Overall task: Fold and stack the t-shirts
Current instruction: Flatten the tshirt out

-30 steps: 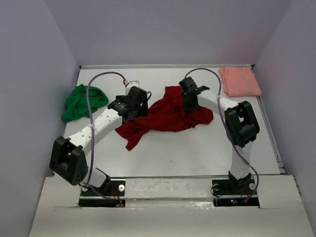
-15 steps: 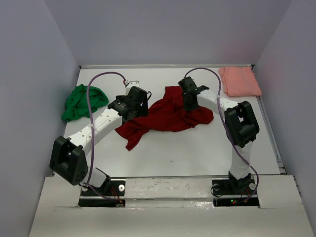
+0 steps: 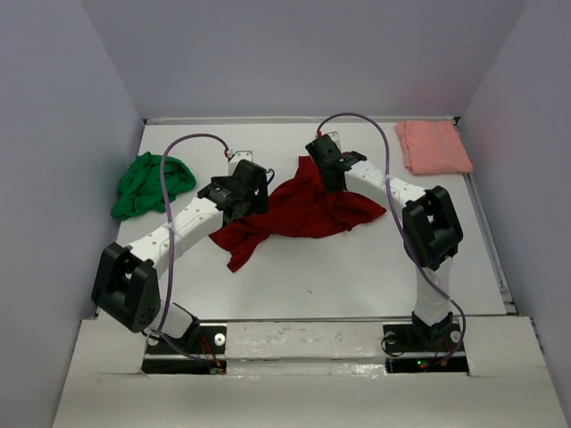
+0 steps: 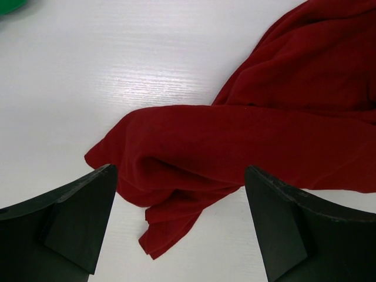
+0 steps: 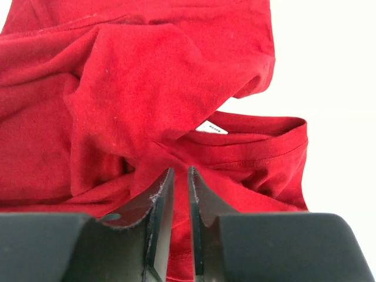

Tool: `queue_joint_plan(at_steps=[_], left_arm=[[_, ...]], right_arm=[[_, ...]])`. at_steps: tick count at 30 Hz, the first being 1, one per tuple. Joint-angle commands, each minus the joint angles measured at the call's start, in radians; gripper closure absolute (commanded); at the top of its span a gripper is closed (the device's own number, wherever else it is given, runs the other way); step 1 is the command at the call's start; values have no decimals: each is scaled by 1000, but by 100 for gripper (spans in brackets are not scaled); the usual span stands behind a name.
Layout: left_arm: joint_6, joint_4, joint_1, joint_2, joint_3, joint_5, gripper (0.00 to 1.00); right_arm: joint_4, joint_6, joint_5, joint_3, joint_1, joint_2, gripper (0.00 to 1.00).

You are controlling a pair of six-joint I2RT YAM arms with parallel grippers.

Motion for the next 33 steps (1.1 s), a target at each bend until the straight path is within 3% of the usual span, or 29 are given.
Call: queue_joint_plan(at_steps=[1,2,4,6,33], left_arm=[[-11,23,4,-24,6,7,1],[-9,23,4,-24,10,7,1],[-6,14,4,-26,18,3,1],[-3,11,4,-24,22,1,1],[19,8,4,-21,19,-16,1]], right_arm=[[-15,-12,19,46,-1,-30,77],[-13,-12,19,48,-1,-27,76],[-15,-23,3,52,-1,-13,64],[-10,-24,-1,52,-1,-7,60],[54,22,-109,-23,-75,5,63]])
